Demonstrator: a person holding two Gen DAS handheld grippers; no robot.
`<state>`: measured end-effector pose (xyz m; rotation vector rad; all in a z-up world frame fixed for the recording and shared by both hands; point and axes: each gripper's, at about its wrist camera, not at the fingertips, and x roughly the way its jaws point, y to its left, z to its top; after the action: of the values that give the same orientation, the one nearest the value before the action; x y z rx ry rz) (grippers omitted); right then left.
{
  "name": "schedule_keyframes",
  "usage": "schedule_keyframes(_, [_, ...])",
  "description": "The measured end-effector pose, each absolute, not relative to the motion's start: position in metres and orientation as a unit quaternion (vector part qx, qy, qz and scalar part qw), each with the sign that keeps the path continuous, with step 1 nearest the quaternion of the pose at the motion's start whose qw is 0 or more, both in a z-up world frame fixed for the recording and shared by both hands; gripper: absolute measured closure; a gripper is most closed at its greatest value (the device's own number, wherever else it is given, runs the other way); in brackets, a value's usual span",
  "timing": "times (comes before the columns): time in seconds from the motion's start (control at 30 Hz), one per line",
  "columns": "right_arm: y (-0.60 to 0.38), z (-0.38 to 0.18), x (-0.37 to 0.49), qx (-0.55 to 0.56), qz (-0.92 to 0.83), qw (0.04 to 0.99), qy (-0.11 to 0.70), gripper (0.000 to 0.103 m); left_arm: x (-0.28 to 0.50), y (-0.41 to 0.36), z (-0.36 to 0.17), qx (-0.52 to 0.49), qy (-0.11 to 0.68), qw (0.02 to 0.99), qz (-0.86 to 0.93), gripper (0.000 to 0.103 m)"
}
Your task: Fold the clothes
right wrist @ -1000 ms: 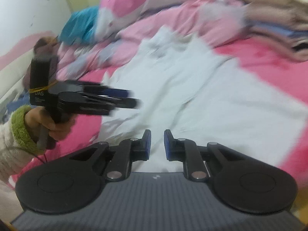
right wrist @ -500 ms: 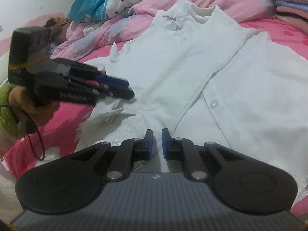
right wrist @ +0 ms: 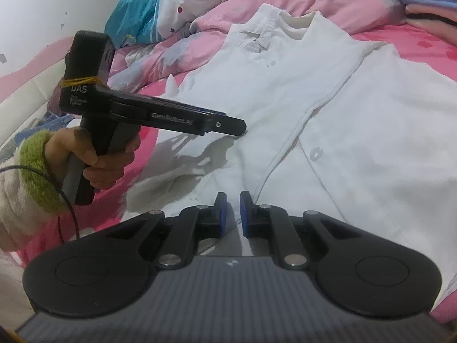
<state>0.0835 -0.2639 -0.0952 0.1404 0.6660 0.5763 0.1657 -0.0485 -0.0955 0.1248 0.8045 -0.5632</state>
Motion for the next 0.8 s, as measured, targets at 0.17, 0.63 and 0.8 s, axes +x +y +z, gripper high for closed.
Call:
schedule_keyframes(0.17, [-0.277,-0.081,0.095,0.063,0.250,0.919,0.297,0.093,0.160,-0.045,-0.087,0.063,0.372,0.891,-0.253,0.055])
schedule_keyframes(0.63, [-0.472,-0.087,0.136,0.137,-0.038,0.949,0.282,0.059,0.165,-0.065,-0.095,0.093,0.362,0.891,-0.257,0.055])
schedule_keyframes(0.8, [-0.498,-0.114,0.134,0.229,-0.020,0.929,0.289,0.058,0.167,-0.064,-0.102,0.089,0.370,0.890,-0.252,0.054])
